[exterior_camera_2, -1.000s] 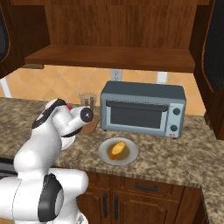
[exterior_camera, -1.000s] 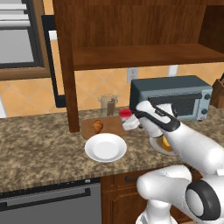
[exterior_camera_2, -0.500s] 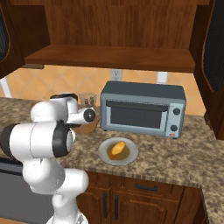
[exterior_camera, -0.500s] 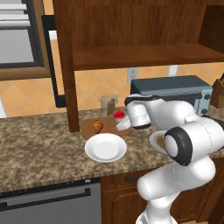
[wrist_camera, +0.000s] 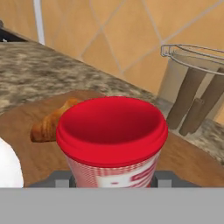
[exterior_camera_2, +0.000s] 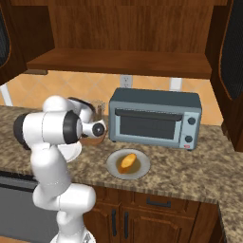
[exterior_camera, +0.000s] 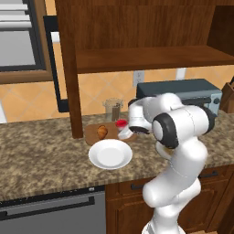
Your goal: From the different types of pastries on the counter, select a croissant and place it on the cutting board. Then retrieve a jar of jam from the cabinet and place it alongside the croissant on the cutting board.
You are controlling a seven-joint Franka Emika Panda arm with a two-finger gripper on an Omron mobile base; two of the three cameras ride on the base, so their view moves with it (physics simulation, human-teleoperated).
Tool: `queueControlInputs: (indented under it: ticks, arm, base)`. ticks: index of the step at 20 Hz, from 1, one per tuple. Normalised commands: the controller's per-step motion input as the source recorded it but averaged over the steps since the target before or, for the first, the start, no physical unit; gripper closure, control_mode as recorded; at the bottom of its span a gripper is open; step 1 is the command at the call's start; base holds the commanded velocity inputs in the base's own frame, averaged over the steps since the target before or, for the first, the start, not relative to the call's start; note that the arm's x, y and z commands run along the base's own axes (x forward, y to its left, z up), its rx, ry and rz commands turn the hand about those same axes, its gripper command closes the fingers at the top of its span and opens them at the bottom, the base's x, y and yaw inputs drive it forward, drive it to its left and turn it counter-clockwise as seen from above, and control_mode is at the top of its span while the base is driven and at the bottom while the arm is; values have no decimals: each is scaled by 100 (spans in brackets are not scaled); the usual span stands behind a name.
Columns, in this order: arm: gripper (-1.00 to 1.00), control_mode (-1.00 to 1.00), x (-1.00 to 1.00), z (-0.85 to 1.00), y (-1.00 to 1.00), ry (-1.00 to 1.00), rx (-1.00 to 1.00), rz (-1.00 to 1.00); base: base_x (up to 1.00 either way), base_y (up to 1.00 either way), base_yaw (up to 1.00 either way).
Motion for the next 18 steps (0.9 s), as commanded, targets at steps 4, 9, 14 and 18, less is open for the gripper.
queueControlInputs:
  ticks: [4, 9, 14, 18]
  arm:
    - [100, -100, 48, -26, 0, 0, -3, 0]
    - [100, -100, 68, -14, 0, 0, -2, 0]
    - [100, -100, 47, -32, 0, 0, -5, 0]
    - [100, -100, 21, -35, 1, 0, -6, 0]
  base:
    - [0, 0, 0]
    - [0, 0, 0]
    - [0, 0, 0]
    - [0, 0, 0]
